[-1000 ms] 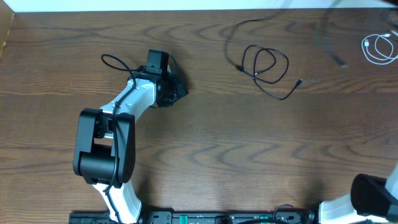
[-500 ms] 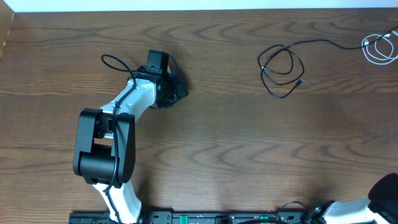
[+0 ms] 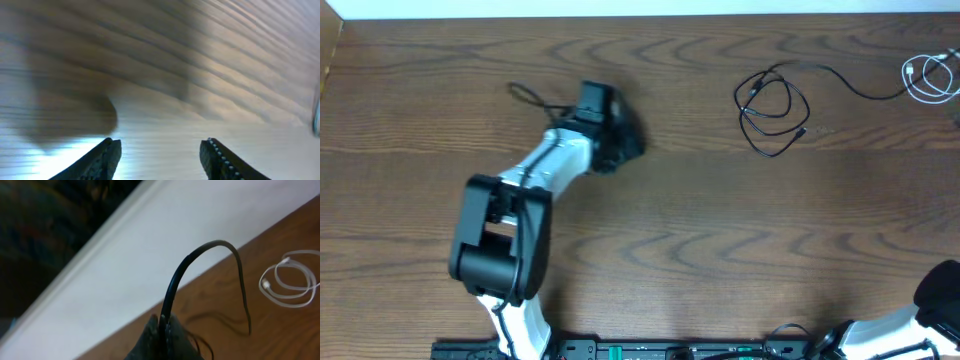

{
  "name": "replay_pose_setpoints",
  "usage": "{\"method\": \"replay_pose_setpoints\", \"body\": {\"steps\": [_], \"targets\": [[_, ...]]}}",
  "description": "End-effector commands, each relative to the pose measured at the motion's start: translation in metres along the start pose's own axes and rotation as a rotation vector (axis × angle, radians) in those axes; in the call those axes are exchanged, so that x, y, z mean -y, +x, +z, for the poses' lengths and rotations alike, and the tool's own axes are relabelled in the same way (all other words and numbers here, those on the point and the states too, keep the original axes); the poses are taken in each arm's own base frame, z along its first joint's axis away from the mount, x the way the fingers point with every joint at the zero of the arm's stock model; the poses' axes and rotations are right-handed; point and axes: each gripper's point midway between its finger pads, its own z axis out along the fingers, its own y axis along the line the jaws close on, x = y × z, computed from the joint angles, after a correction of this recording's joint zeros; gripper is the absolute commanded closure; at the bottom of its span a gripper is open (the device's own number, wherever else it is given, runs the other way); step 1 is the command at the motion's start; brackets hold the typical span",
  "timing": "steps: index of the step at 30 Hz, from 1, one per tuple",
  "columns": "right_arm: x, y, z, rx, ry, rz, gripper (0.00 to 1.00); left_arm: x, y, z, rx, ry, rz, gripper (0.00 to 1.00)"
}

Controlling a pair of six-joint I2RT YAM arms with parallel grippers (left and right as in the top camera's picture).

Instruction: Untangle cables

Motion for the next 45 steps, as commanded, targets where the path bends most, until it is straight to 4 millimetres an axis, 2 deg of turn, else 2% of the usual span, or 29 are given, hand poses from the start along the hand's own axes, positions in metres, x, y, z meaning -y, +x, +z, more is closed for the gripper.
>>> {"method": "replay_pose_setpoints", "body": {"steps": [1,7,10,13,19,24,27,34,39,45], "targets": [[-0.01,0.009,0.001,-0.016,0.02,-0.107,0.99,0.065,-0.008,-0.006,0.078,0.041,0.214,0.36],[-0.004,0.022,0.002,-0.06,0.053,-0.138,0.99,0.148,-0.017,-0.034,0.188,0.112,0.366,0.32],[-0.002,0.028,0.002,-0.084,0.059,-0.132,0.99,0.172,-0.02,-0.039,0.229,0.128,0.41,0.32],[-0.001,0.033,0.002,-0.102,0.064,-0.126,0.99,0.191,-0.022,-0.027,0.233,0.141,0.466,0.32],[0.002,0.04,0.001,-0.131,0.07,-0.132,0.99,0.217,-0.03,0.012,0.184,0.114,0.565,0.32],[0.002,0.045,0.001,-0.152,0.073,-0.139,0.99,0.221,-0.022,0.049,0.138,0.087,0.66,0.32],[0.002,0.046,0.001,-0.155,0.074,-0.142,0.99,0.219,-0.013,0.064,0.121,0.078,0.699,0.32],[0.003,0.049,0.0,-0.166,0.076,-0.145,0.99,0.234,-0.005,0.074,0.172,0.073,0.757,0.32],[0.004,0.052,0.0,-0.177,0.079,-0.147,0.99,0.222,-0.004,0.097,0.191,0.003,0.761,0.32],[0.004,0.052,0.0,-0.177,0.08,-0.147,0.99,0.211,-0.014,0.108,0.245,-0.069,0.728,0.32]]}}
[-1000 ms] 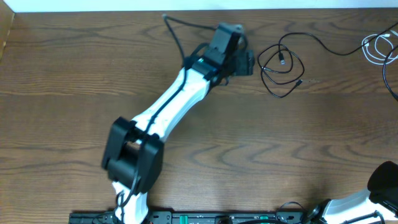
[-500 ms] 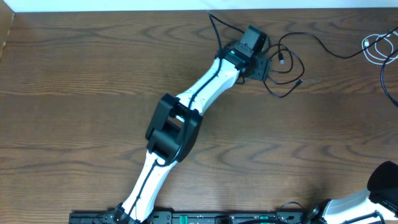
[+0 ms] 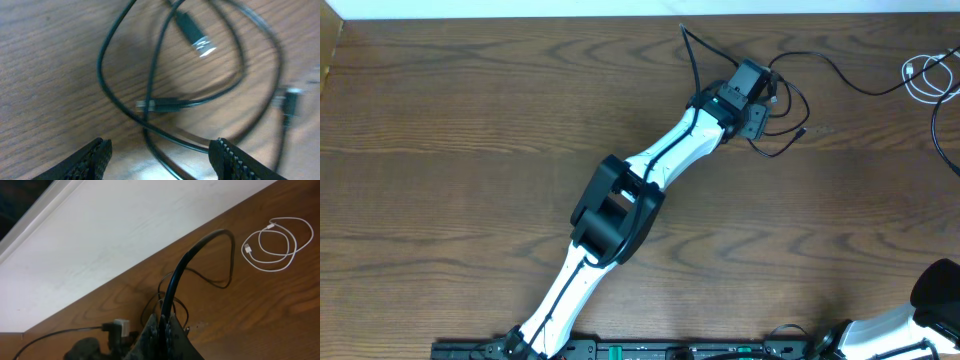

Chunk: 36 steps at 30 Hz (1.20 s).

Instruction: Untangle cables

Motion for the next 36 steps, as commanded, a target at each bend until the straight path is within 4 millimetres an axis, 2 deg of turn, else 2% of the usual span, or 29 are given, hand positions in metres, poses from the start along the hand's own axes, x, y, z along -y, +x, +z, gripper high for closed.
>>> {"method": "replay_pose_setpoints", "body": {"steps": [1,7,10,16,20,21,23,28,31,36], "targets": [[-0.008,-0.001,-0.005,0.011,-0.009,-0.037,0.99,-0.018,-0.003,0.012,0.031,-0.089,-0.007,0.32],[-0.007,-0.001,-0.005,0.012,-0.008,-0.04,0.99,-0.02,0.005,0.027,0.031,-0.089,-0.067,0.34],[-0.006,-0.001,-0.005,0.014,0.002,-0.041,0.99,-0.019,0.009,0.031,0.024,-0.089,-0.066,0.43],[-0.004,-0.002,-0.006,0.016,0.013,-0.04,0.99,-0.017,0.014,0.032,0.009,-0.091,-0.061,0.7],[-0.003,-0.002,-0.006,0.017,0.017,-0.04,0.99,-0.023,0.032,0.031,-0.065,-0.117,-0.057,0.88],[-0.003,-0.002,-0.006,0.018,0.02,-0.04,0.99,-0.028,0.039,0.03,-0.092,-0.134,-0.058,0.92],[-0.003,-0.002,-0.006,0.019,0.02,-0.04,0.99,-0.043,0.056,0.026,-0.165,-0.184,-0.061,0.92],[-0.003,-0.004,-0.006,0.025,0.019,-0.044,0.99,-0.093,0.1,0.005,-0.379,-0.297,-0.113,0.92],[-0.001,-0.006,-0.006,0.033,0.029,-0.048,0.99,-0.124,0.112,-0.006,-0.439,-0.345,-0.246,0.92],[-0.011,-0.011,-0.001,0.054,0.018,-0.082,0.99,-0.142,0.117,-0.013,-0.504,-0.215,-0.427,0.92]]}}
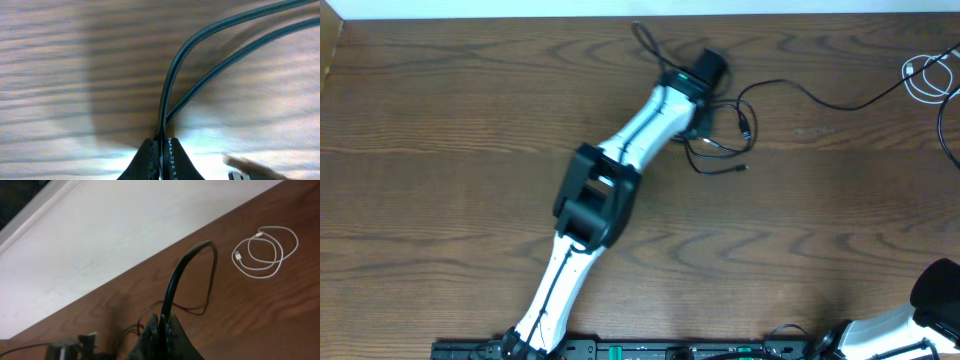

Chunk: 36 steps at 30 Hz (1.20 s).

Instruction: Untangle cables

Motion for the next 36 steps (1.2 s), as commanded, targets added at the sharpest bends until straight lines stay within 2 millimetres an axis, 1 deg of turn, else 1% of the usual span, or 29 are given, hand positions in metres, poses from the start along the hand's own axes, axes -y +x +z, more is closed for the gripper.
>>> {"method": "replay_pose_setpoints", "body": {"steps": [1,3,5,6,10,12,14,16,18,19,21,23,27,32,34,35,36], "targets": [[-0.019,-0.006,-0.001,0.035,-0.028,-0.064,0.99,-0.039,0.031,0.035,-0.187,0.028,-0.146,0.92],[-0.034,-0.01,0.003,0.052,-0.057,-0.113,0.99,-0.043,0.04,0.03,-0.246,0.068,-0.178,0.93],[-0.05,-0.009,0.011,0.059,-0.088,-0.177,0.99,-0.044,0.049,0.024,-0.306,0.116,-0.185,0.93],[-0.058,-0.008,0.016,0.061,-0.101,-0.209,0.99,-0.045,0.055,0.02,-0.339,0.136,-0.179,0.92],[-0.079,-0.011,0.041,0.09,-0.085,-0.298,0.99,-0.059,0.075,0.011,-0.437,0.133,-0.134,0.93],[-0.09,-0.021,0.05,0.144,-0.079,-0.371,0.99,-0.063,0.082,0.01,-0.462,0.132,-0.102,0.93],[-0.091,-0.04,0.049,0.233,-0.024,-0.395,0.99,-0.065,0.084,0.011,-0.47,0.128,-0.097,0.92],[-0.085,-0.069,0.039,0.363,0.071,-0.375,0.99,-0.065,0.084,0.013,-0.465,0.13,-0.097,0.92],[-0.075,-0.098,0.019,0.502,0.176,-0.333,0.99,-0.065,0.085,0.015,-0.462,0.131,-0.096,0.92],[-0.072,-0.109,0.009,0.559,0.215,-0.316,0.99,-0.065,0.085,0.016,-0.463,0.13,-0.099,0.93],[-0.067,-0.127,-0.011,0.657,0.272,-0.301,0.99,-0.065,0.085,0.016,-0.464,0.129,-0.099,0.92],[-0.064,-0.138,-0.023,0.717,0.314,-0.286,0.99,-0.065,0.085,0.016,-0.464,0.129,-0.1,0.92],[-0.048,-0.152,-0.042,0.798,0.404,-0.254,0.99,-0.065,0.085,0.016,-0.464,0.129,-0.099,0.92],[-0.024,-0.162,-0.057,0.831,0.46,-0.233,0.99,-0.065,0.085,0.016,-0.46,0.13,-0.099,0.92],[-0.01,-0.159,-0.057,0.803,0.488,-0.226,0.99,-0.065,0.085,0.016,-0.46,0.131,-0.099,0.92],[-0.004,-0.154,-0.054,0.767,0.493,-0.225,0.99,-0.065,0.084,0.017,-0.46,0.131,-0.099,0.92],[0.008,-0.141,-0.043,0.685,0.51,-0.22,0.99,-0.064,0.084,0.017,-0.457,0.132,-0.099,0.92]]}}
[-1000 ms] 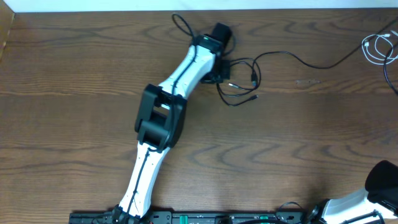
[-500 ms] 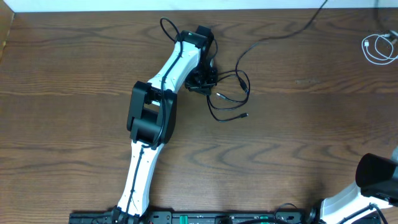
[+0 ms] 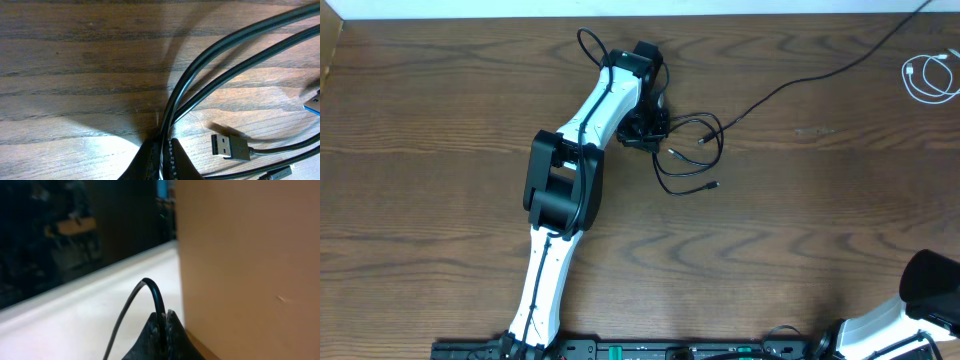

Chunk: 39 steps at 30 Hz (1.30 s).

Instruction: Untangle cables

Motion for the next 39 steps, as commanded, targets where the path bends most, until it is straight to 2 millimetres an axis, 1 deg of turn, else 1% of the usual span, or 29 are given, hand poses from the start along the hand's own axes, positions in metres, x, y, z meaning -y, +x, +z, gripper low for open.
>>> {"method": "replay_pose_setpoints", "body": {"steps": [1,4,7,13,17,18,19,20,21,23,24,25,26,28,29,32,33,34,37,39], "targets": [[0.017,0.016,-0.01,-0.094,0.041,-0.009,0.99,-0.019,0.017,0.038,-0.098,-0.057,-0.012,0.92],[0.021,0.054,-0.007,-0.231,0.06,-0.039,0.99,-0.019,0.017,0.038,-0.099,-0.057,-0.012,0.92],[0.029,0.092,0.002,-0.351,0.086,-0.063,0.99,-0.019,0.018,0.038,-0.102,-0.058,-0.013,0.92],[0.059,0.171,0.035,-0.547,0.149,-0.069,0.99,-0.019,0.018,0.038,-0.102,-0.059,-0.012,0.92],[0.075,0.219,0.052,-0.662,0.126,-0.04,0.98,-0.019,0.017,0.038,-0.099,-0.058,-0.012,0.92],[0.078,0.23,0.055,-0.69,0.116,-0.03,0.93,-0.019,0.017,0.038,-0.098,-0.058,-0.012,0.92],[0.083,0.24,0.058,-0.714,0.109,-0.019,0.83,-0.019,0.017,0.038,-0.098,-0.057,-0.012,0.92],[0.086,0.247,0.059,-0.73,0.108,-0.012,0.71,-0.019,0.017,0.038,-0.098,-0.057,-0.012,0.92],[0.091,0.254,0.061,-0.746,0.113,-0.003,0.48,-0.019,0.017,0.038,-0.098,-0.057,-0.012,0.92],[0.097,0.26,0.061,-0.764,0.129,0.017,0.21,-0.019,0.017,0.038,-0.098,-0.057,-0.012,0.92],[0.097,0.261,0.06,-0.768,0.128,0.019,0.1,-0.019,0.017,0.038,-0.098,-0.057,-0.011,0.92],[0.097,0.261,0.06,-0.772,0.123,0.021,0.03,-0.019,0.017,0.038,-0.097,-0.057,-0.011,0.92],[0.095,0.26,0.059,-0.771,0.117,0.024,0.01,-0.018,0.017,0.038,-0.096,-0.057,-0.011,0.92],[0.089,0.259,0.056,-0.781,0.085,0.033,0.01,-0.018,0.016,0.038,-0.095,-0.056,-0.01,0.92],[0.079,0.26,0.053,-0.794,0.038,0.04,0.01,-0.018,0.016,0.038,-0.095,-0.056,-0.01,0.92],[0.041,0.264,0.04,-0.844,-0.176,0.054,0.01,-0.018,0.016,0.038,-0.095,-0.056,-0.01,0.92],[0.024,0.267,0.033,-0.869,-0.256,0.064,0.01,-0.018,0.016,0.038,-0.095,-0.056,-0.01,0.92],[0.011,0.27,0.027,-0.893,-0.308,0.073,0.01,-0.018,0.016,0.038,-0.095,-0.056,-0.01,0.93],[-0.025,0.284,0.006,-0.972,-0.399,0.066,0.01,-0.018,0.016,0.038,-0.095,-0.056,-0.01,0.92],[-0.053,0.295,-0.007,-1.004,-0.48,0.007,0.03,-0.018,0.016,0.038,-0.095,-0.056,-0.01,0.92]]}}
